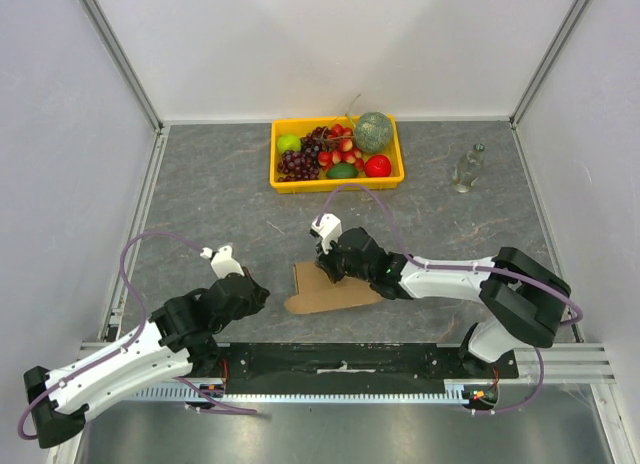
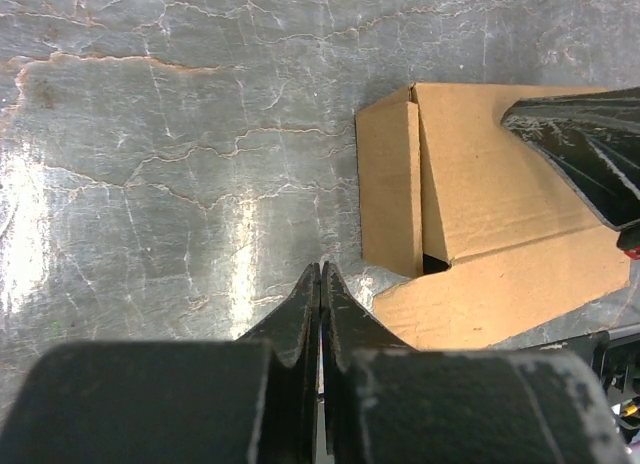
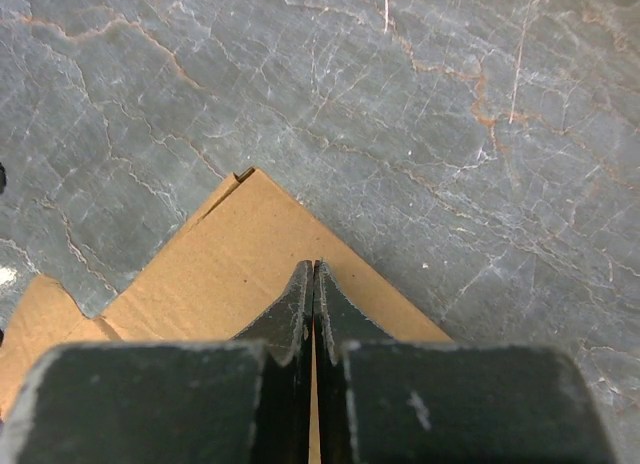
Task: Fold the paper box
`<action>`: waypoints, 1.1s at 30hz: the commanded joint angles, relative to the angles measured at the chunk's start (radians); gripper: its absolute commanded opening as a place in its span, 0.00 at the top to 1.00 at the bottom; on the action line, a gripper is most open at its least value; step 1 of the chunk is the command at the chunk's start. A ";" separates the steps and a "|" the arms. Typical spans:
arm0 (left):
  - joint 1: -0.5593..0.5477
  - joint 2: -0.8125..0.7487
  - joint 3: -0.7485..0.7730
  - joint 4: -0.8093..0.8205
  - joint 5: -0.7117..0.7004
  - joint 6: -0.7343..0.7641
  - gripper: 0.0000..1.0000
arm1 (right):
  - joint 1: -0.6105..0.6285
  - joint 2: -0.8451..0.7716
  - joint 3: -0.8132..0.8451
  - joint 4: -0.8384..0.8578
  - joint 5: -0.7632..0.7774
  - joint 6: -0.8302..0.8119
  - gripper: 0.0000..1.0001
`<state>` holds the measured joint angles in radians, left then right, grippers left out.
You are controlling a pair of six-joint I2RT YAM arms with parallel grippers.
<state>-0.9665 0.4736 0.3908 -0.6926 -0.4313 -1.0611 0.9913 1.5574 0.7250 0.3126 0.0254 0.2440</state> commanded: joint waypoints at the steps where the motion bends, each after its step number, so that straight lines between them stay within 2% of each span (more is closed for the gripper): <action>1: -0.001 0.016 0.008 0.048 -0.001 -0.037 0.98 | 0.001 -0.080 0.010 0.017 0.056 -0.015 1.00; 5: -0.001 0.005 0.026 0.096 0.017 0.019 0.98 | 0.001 -0.150 0.051 -0.055 0.132 -0.032 1.00; 9: -0.001 0.019 0.063 0.168 0.042 0.099 0.98 | -0.013 -0.241 0.086 -0.234 0.234 0.007 1.00; 12: -0.001 0.089 0.103 0.199 0.055 0.142 0.98 | -0.034 -0.299 0.099 -0.444 0.283 0.070 1.00; 17: -0.001 0.261 0.174 0.140 0.000 0.141 0.98 | -0.110 -0.385 0.009 -0.572 0.370 0.158 1.00; 23: 0.002 0.431 0.175 0.160 0.011 0.132 0.98 | -0.258 -0.344 -0.041 -0.560 0.223 0.152 1.00; 33: 0.018 0.514 0.108 0.317 0.072 0.144 0.98 | -0.303 -0.195 -0.070 -0.454 -0.060 0.164 1.00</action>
<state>-0.9611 0.9554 0.5056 -0.4824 -0.3790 -0.9581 0.6952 1.3228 0.6613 -0.2081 0.1055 0.3840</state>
